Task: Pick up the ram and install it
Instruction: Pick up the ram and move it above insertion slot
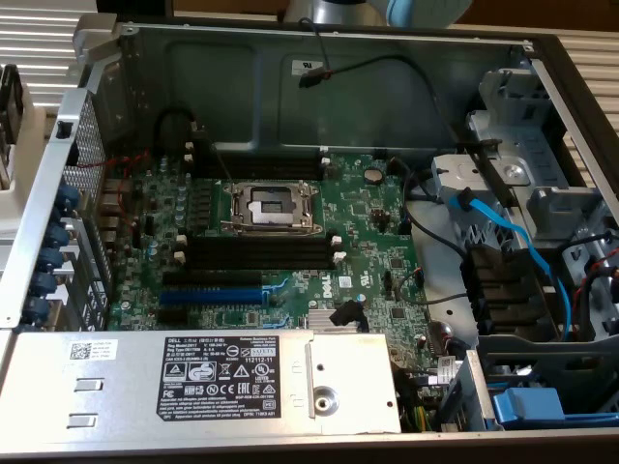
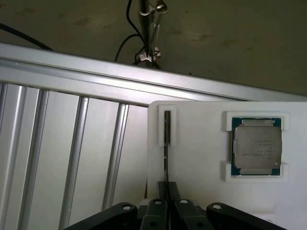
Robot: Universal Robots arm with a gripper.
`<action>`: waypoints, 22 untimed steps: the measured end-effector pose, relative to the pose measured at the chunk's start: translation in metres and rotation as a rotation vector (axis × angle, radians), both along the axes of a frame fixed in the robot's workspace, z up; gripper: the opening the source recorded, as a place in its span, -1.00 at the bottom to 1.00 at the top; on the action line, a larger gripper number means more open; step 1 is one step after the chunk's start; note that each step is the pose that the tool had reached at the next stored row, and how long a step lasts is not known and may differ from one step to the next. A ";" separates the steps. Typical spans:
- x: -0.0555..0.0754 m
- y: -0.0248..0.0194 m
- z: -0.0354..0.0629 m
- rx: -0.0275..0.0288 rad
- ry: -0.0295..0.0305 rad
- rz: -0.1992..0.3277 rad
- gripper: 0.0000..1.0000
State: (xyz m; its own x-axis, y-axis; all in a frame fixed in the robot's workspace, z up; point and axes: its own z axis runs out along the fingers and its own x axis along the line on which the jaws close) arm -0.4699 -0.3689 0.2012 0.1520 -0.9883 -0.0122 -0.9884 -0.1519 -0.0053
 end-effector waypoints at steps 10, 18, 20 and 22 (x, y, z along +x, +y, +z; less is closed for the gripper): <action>0.000 0.0000 0.0065 -0.0001 0.0000 0.000 -0.76; 0.000 0.0001 0.0295 0.0000 -0.0001 0.000 -0.76; 0.000 0.0000 0.0347 -0.0001 0.0000 0.000 -0.76; -0.001 0.0000 0.0419 0.0003 0.0001 0.000 -0.76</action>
